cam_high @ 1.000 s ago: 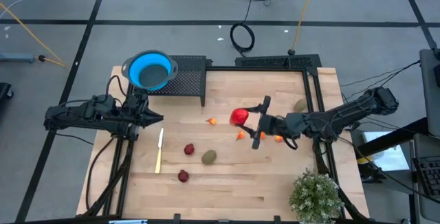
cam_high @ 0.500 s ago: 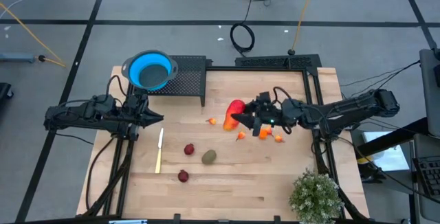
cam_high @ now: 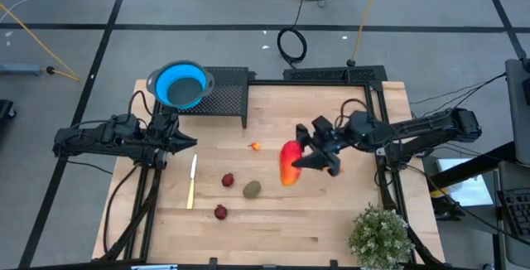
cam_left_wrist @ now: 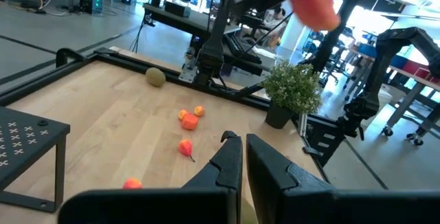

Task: Pick & Place Fruit
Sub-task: Put the mango into the blue strainer bowl on the shelf

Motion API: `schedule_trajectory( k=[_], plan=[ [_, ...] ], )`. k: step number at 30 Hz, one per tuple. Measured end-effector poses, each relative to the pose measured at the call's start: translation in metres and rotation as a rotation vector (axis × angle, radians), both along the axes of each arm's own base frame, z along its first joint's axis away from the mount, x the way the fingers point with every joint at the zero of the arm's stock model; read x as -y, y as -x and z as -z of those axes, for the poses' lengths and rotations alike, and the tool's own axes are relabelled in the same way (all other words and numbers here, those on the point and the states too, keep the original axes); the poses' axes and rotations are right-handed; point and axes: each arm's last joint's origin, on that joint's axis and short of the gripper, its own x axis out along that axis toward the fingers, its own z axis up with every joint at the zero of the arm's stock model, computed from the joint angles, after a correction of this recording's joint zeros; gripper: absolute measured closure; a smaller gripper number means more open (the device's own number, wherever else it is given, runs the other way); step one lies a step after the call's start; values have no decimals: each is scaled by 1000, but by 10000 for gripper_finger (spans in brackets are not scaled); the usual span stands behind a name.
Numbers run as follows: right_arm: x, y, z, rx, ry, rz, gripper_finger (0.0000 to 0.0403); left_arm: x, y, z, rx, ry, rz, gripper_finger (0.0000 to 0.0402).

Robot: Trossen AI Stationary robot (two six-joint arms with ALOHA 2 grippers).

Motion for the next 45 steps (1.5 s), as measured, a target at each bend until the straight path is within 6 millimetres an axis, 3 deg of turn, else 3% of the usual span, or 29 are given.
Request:
schedule_trajectory(
  k=[11, 19, 24, 31, 36, 45],
  plan=[
    [-4, 18, -27, 365, 102, -183, 181, 0, 0, 0, 0, 0, 0, 382],
    [-5, 19, -28, 391, 112, -199, 179, 0, 0, 0, 1, -15, 1, 382],
    [-3, 12, -21, 276, 66, -104, 184, 0, 0, 0, -1, 19, -3, 382],
    [6, -6, 9, -53, 51, 238, 186, 0, -9, 2, -46, 137, -30, 382],
    [13, -15, 25, -175, 71, 404, 186, 1, -30, -2, -15, 124, -27, 382],
    [17, -28, 44, -244, 123, 592, 187, 6, -78, 1, 19, 49, 4, 382]
  ],
)
